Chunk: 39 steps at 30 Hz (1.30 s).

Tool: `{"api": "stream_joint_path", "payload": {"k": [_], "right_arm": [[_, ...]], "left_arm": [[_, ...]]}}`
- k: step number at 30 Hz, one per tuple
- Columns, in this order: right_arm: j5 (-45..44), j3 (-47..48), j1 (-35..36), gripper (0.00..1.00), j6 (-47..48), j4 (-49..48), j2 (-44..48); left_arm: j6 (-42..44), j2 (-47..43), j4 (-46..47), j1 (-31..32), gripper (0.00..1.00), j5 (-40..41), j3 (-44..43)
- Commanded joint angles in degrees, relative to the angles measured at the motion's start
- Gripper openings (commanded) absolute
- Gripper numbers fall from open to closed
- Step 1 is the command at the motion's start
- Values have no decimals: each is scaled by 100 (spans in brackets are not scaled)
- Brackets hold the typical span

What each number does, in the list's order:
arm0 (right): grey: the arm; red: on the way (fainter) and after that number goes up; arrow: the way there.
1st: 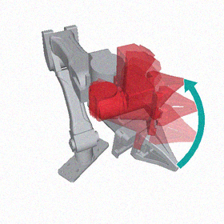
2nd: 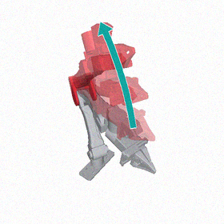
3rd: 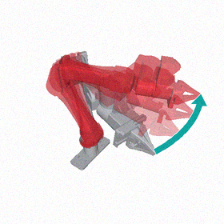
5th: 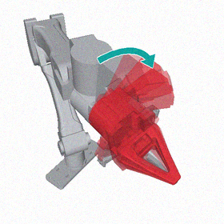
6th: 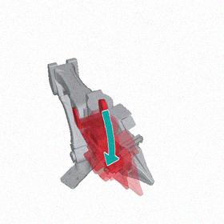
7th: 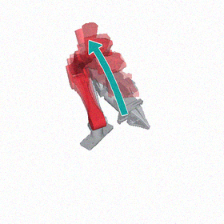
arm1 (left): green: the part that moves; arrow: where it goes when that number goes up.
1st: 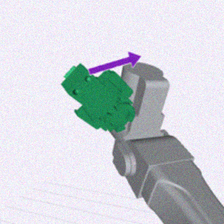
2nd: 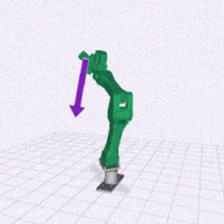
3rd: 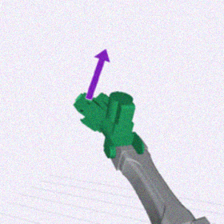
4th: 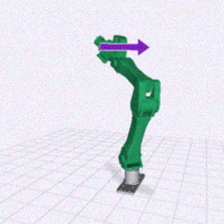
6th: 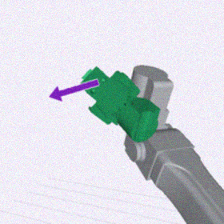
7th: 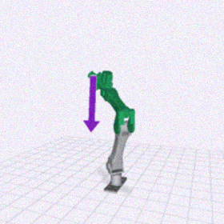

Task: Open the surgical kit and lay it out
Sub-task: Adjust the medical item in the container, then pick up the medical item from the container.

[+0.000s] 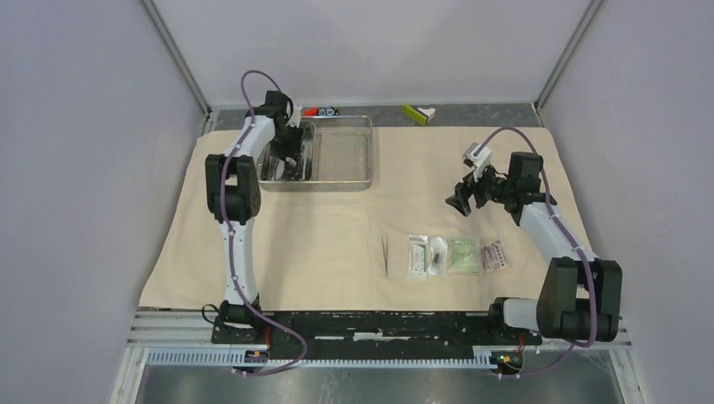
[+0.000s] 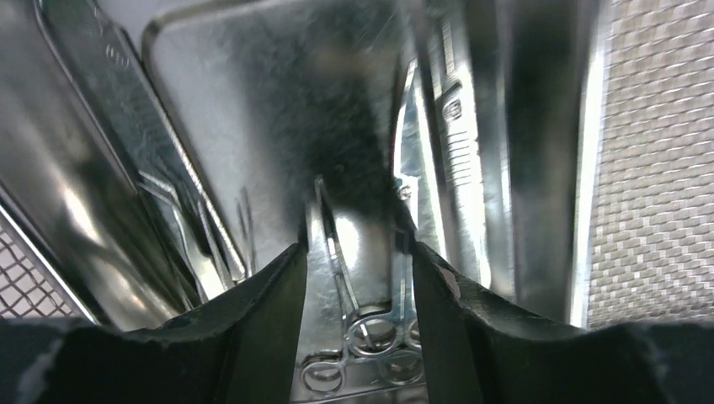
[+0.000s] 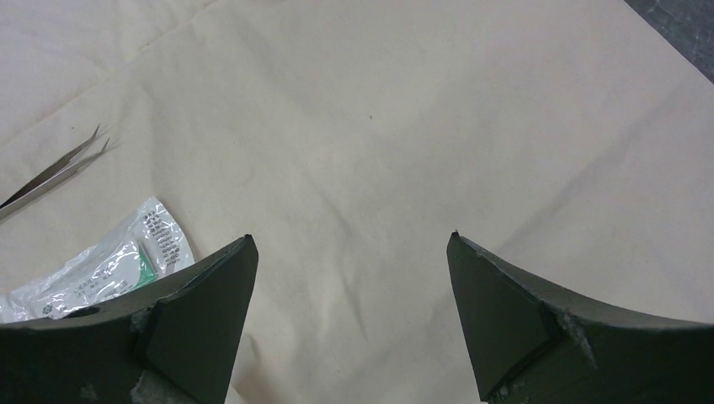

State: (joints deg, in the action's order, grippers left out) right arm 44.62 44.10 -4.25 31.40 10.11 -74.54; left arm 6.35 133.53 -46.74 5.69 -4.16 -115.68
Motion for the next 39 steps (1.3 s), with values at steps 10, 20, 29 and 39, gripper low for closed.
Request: {"api": "stream_joint_path", "payload": {"k": [10,20,29,39], "right_arm": [[118,205,-14,90,68,-26,-126],[168,236,-14,90,54,-11,-169],[152,205,-14,90,119,36,-141],[116,187,-14,90,172,53,-151]], "left_arm": [[290,-750,-35,-490,53,-475,248],[549,-778,-65,-490,56,-25,-25],[731,-184,-90,-490,52,332,-405],[963,110,-90,-490,49,569,-395]]}}
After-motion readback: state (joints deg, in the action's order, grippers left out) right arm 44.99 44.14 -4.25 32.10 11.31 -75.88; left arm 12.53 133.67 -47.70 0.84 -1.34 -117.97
